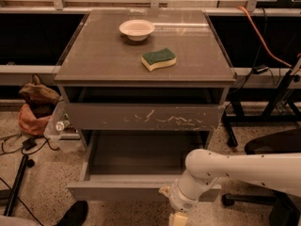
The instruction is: Close middle drawer
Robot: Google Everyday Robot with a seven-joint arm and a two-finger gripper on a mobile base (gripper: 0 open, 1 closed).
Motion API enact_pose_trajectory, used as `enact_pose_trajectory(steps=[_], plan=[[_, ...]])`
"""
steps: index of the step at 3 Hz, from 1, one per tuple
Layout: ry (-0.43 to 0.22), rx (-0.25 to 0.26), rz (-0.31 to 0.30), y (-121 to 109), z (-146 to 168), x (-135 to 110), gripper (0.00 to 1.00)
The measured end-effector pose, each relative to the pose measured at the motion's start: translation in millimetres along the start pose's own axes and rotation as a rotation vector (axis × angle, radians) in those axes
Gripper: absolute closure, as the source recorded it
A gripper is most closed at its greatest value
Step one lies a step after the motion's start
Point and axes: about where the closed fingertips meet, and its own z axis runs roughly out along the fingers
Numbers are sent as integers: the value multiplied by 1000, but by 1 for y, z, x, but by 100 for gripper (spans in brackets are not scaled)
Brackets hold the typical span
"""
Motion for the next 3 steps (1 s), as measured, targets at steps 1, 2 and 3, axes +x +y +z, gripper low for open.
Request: enact_pose_trajectory(steps=[1, 2, 3], plan=[[0, 0, 0, 0, 0, 0, 0], [-19, 3, 11, -19, 22, 14, 0], [-41, 21, 9, -55, 49, 32, 0]])
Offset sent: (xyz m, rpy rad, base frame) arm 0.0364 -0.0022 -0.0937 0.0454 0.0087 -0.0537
